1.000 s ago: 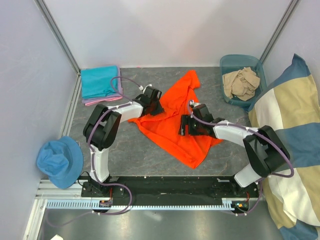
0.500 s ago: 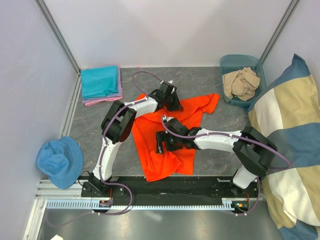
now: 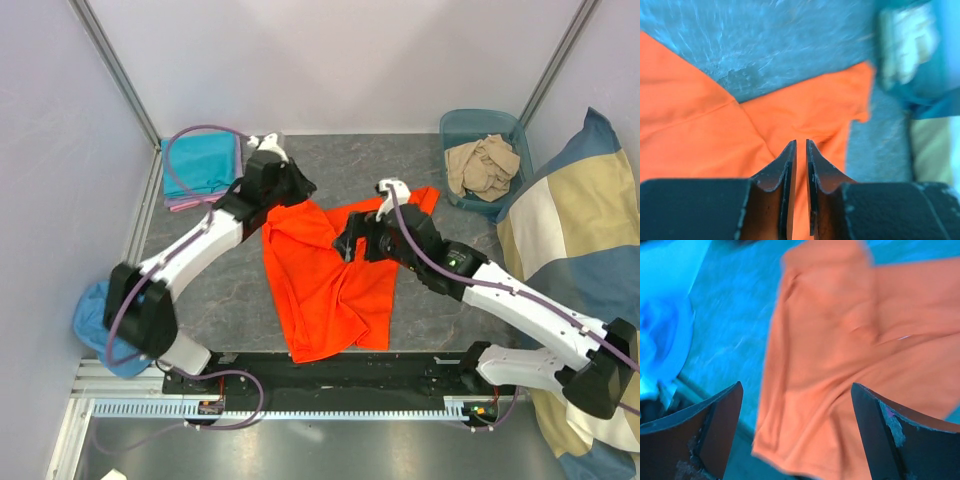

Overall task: Fold and stack the t-shirts
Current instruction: Flatten out the tshirt

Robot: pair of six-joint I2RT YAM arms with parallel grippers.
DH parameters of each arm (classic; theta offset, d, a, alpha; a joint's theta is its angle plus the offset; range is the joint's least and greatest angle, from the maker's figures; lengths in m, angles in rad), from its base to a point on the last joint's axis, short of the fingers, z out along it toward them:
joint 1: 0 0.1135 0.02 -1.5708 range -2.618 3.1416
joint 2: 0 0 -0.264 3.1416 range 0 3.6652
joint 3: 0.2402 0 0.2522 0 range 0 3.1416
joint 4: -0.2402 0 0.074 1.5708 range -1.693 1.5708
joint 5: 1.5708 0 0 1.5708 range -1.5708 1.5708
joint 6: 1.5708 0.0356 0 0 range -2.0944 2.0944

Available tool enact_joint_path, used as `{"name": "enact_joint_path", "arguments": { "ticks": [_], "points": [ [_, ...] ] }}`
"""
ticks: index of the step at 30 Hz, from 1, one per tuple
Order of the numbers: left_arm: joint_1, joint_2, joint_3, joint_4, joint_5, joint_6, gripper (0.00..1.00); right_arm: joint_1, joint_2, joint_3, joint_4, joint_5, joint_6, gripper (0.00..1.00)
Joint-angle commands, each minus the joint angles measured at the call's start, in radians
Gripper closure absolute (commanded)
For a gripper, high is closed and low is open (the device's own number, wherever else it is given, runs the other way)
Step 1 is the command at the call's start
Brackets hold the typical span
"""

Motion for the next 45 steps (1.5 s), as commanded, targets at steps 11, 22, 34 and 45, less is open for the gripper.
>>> {"name": "enact_joint_path", "arguments": {
  "ticks": [11, 22, 34, 45],
  "points": [
    [-0.146, -0.473, -0.627, -0.005, -0.111, -0.151, 0.83, -0.387, 0.446, 0.213, 0.091, -0.081, -0.170, 0.02],
    [-0.461, -0.330, -0.577, 0.072, -0.225, -0.220, 0.84, -0.389, 0.900, 0.642, 0.044, -0.481, -0.225, 0.02],
    [-0.670, 0.039, -0.403, 0.121, -0.272, -0.212, 0.88, -0.323, 1.068, 0.730, 0.028, -0.768, -0.230, 0.03],
    [-0.644, 0.075, -0.450, 0.067, -0.301, -0.272, 0.88, -0.317, 1.111, 0.644, 0.025, -0.669, -0.238, 0.02]
  ]
}}
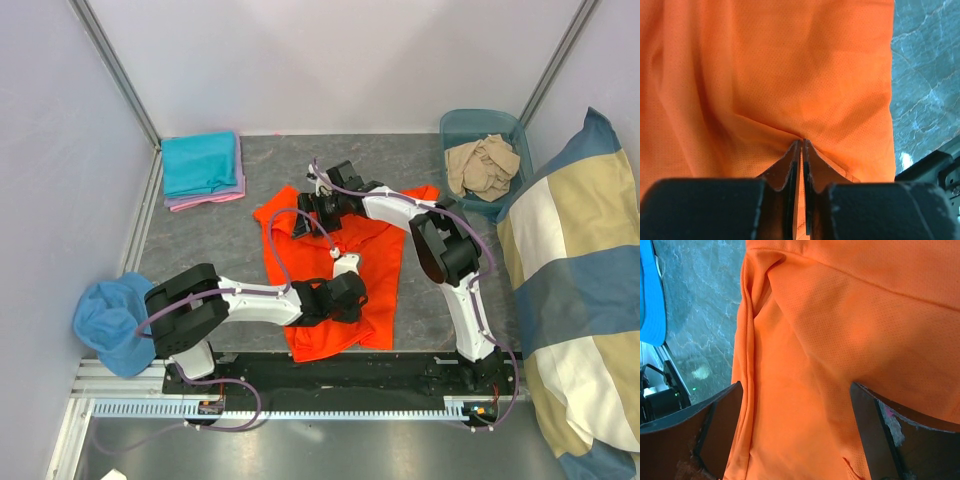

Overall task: Fold and stack the t-shirts
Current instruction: Flatten out the tshirt

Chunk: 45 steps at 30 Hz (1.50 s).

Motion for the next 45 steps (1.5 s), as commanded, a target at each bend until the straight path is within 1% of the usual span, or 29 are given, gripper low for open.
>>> {"name": "enact_joint_path", "arguments": {
  "ticks": [1, 3, 4, 5, 10, 11, 18, 23, 28, 29, 32, 37, 41, 44, 45],
  "points": [
    [0.060, 0.017, -0.047, -0.044, -0.040, -0.090, 0.89, -0.021, 0.009, -0.047, 0.002, 0.109, -0.028, 0.03],
    [0.114, -0.015, -0.123, -0.027, 0.019, -0.127, 0.90, -0.036, 0.005, -0.069, -0.011, 0.138, -0.038, 0.02],
    [0.163, -0.031, -0.151, -0.016, 0.032, -0.135, 0.90, -0.042, 0.003, -0.076, -0.016, 0.166, -0.040, 0.02],
    [0.185, -0.049, -0.203, 0.002, 0.041, -0.139, 0.90, -0.059, -0.001, -0.089, -0.025, 0.181, -0.042, 0.02],
    [0.295, -0.159, -0.270, -0.025, 0.029, -0.132, 0.90, -0.101, -0.024, -0.121, -0.082, 0.289, -0.068, 0.02],
    [0.309, -0.170, -0.271, -0.033, 0.026, -0.132, 0.90, -0.113, -0.039, -0.139, -0.096, 0.328, -0.071, 0.02],
    [0.453, -0.236, -0.238, -0.096, 0.009, -0.100, 0.90, -0.142, -0.122, -0.257, -0.128, 0.457, -0.083, 0.02],
    [0.579, -0.252, -0.199, -0.124, 0.010, -0.051, 0.90, -0.142, -0.213, -0.375, -0.122, 0.491, -0.068, 0.02],
    [0.689, -0.207, -0.129, -0.121, 0.023, 0.005, 0.90, -0.139, -0.309, -0.509, -0.087, 0.471, -0.039, 0.02],
    [0.700, -0.195, -0.100, -0.116, 0.026, 0.012, 0.90, -0.134, -0.343, -0.552, -0.073, 0.465, -0.028, 0.02],
    [0.726, -0.141, -0.043, -0.116, 0.033, 0.048, 0.91, -0.131, -0.400, -0.613, -0.050, 0.470, -0.014, 0.02],
    [0.746, -0.100, -0.007, -0.116, 0.041, 0.081, 0.91, -0.134, -0.490, -0.603, -0.070, 0.507, -0.035, 0.02],
    [0.751, -0.144, -0.030, -0.124, 0.037, 0.095, 0.91, -0.137, -0.601, -0.540, -0.125, 0.562, -0.046, 0.02],
    [0.757, -0.204, -0.062, -0.133, 0.011, 0.100, 0.91, -0.157, -0.670, -0.517, -0.165, 0.667, -0.042, 0.02],
    [0.762, -0.216, -0.072, -0.133, 0.007, 0.101, 0.91, -0.165, -0.682, -0.514, -0.174, 0.724, -0.040, 0.02]
  ]
}}
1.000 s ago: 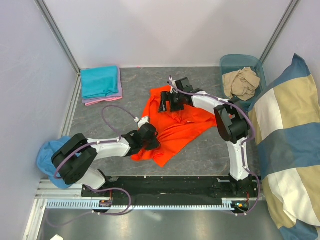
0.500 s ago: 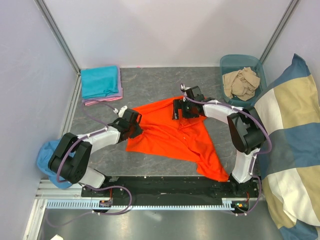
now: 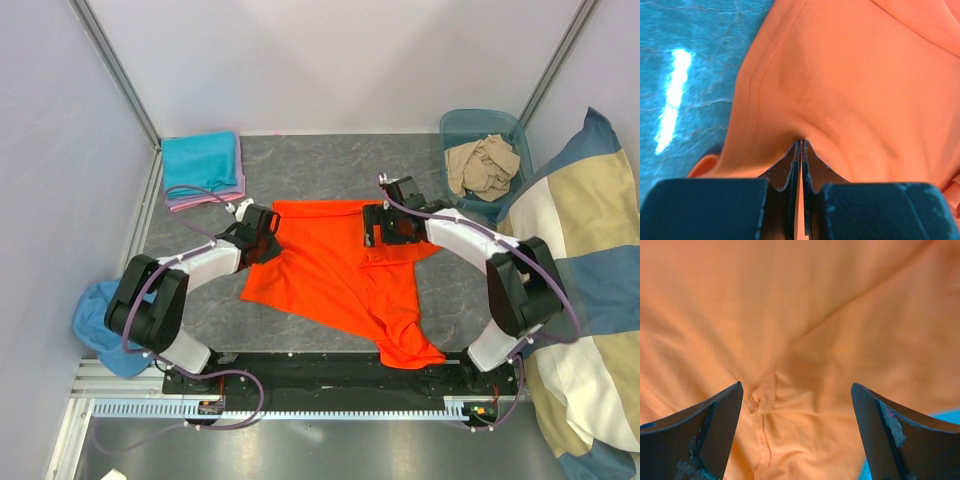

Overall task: Fold and stack the t-shirts
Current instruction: Flatten out the tshirt

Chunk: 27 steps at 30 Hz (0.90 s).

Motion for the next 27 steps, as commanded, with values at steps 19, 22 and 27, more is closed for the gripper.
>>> {"name": "enact_joint_path", "arguments": {
  "ticks": [19, 22, 27],
  "points": [
    [0.192, -0.020, -0.103, 0.075, 0.113, 0.015, 0.92, -0.231, -0.290, -0.097, -0.119, 0.216, 0.061, 0.02],
    [0.200, -0.020, -0.105, 0.080, 0.116, 0.011, 0.93, -0.233, -0.311, -0.142, -0.106, 0.175, 0.085, 0.02],
    [0.199, -0.013, -0.108, 0.092, 0.133, 0.005, 0.93, -0.230, -0.275, -0.200, 0.008, -0.050, 0.088, 0.02]
  ]
}}
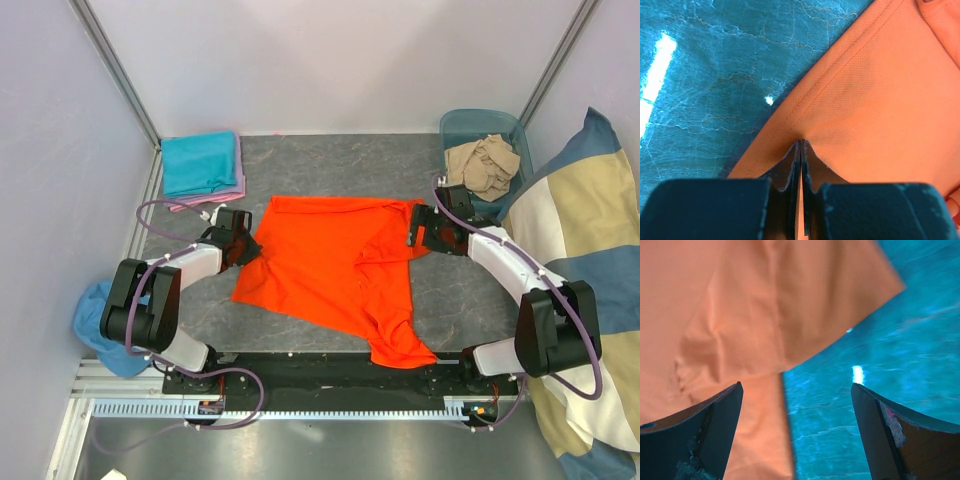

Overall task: Fold and stack the t-shirts
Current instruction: Flatten out the tshirt

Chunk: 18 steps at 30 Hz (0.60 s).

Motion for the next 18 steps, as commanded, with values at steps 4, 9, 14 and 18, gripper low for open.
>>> {"name": "enact_joint_path", "arguments": {
  "ticks": [4, 9, 14, 18],
  "points": [
    [0.000, 0.011, -0.020, 0.021, 0.012, -0.001, 0.94, 0.002, 0.013, -0.054, 0.191, -0.303, 0.026, 0.02],
    [0.002, 0.004, -0.025, 0.015, -0.002, 0.001, 0.94, 0.004, 0.080, -0.048, 0.298, -0.441, 0.013, 0.02],
    [0.005, 0.003, -0.025, 0.015, -0.002, -0.004, 0.94, 0.002, 0.219, -0.017, 0.364, -0.544, 0.044, 0.02],
    [0.005, -0.006, -0.023, 0.010, 0.000, -0.004, 0.94, 0.004, 0.322, 0.033, 0.378, -0.515, 0.052, 0.02]
  ]
}}
